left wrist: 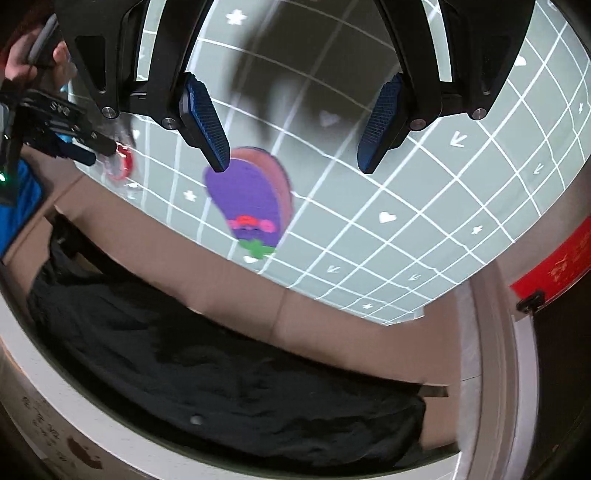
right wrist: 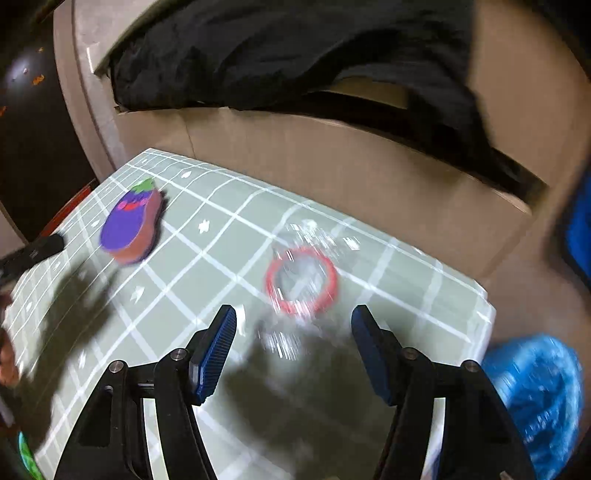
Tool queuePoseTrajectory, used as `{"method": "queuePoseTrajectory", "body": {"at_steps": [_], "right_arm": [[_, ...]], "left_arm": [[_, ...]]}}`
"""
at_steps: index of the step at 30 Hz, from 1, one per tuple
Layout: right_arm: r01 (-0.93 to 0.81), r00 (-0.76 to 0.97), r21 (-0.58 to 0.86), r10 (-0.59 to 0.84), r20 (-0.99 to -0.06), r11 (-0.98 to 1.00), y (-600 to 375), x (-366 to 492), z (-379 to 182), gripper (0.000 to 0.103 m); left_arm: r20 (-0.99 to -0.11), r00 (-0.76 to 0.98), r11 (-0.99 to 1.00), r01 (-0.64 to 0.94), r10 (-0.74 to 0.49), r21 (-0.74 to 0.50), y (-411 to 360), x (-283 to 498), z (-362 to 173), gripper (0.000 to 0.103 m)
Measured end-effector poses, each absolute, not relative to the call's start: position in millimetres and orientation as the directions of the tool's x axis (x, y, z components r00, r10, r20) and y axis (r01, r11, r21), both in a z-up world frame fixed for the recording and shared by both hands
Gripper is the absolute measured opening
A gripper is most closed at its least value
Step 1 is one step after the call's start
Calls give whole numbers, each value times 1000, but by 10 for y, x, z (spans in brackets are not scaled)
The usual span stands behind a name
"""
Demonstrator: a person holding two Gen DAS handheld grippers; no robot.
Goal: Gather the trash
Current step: 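Grasp the eggplant sponge with the left tool while the right tool grasps the red tape roll, then carry the sponge and tape roll over the bin and open both tools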
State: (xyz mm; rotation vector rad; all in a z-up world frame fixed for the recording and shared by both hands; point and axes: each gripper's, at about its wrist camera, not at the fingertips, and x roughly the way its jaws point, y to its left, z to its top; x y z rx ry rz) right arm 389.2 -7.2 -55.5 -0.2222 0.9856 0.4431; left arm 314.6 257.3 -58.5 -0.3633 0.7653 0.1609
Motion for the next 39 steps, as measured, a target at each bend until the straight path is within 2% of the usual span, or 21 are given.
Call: {"method": "queuePoseTrajectory", "body": {"at_steps": [3,5,6,9,10,11,15,21,31,39], "right_arm": [[-438,489,-42,199,-849,898,77,4045,-675,55],[-408,530,-130,118,-840,904,130,4113,-735,55],[-404,524,-145,98,-846,903,138,4146,-783,59],[-425,482,-85,146,-864,901,55,4153,-840,58],[-421,472,-64,158,-867,905,-1,4129,-819,51],[-412,468,-46,168,-867,910,-58,4102,-790,48],[-405,465,33,237,-853,914,-274,3891,-633,48],[-416,418,128,314,-852,901,-591,3581,-537,48],[-416,447,109,307,-840,903,-783,3271,-443,48],[-434,482,99,324,-814,896,-751,3107,-222,48]], "left_arm": [[-717,697,918,-275,-15,-286,2637,3202,-637,72],[-720,693,913,-271,-34,-304,2641,3256,-633,72],[-716,697,911,-265,-46,-317,2633,3293,-616,72],[-706,706,911,-247,-65,-331,2573,3435,-561,72],[-709,703,914,-245,-62,-323,2545,3508,-556,72],[-716,696,917,-247,-58,-314,2526,3579,-564,72],[-754,653,917,-256,-69,-306,2428,3867,-684,72],[-805,593,944,-253,-21,-211,2186,4211,-880,72],[-780,626,941,-274,16,-200,2111,4120,-846,69],[-704,710,961,-176,-25,-212,1908,3572,-477,68]]}}
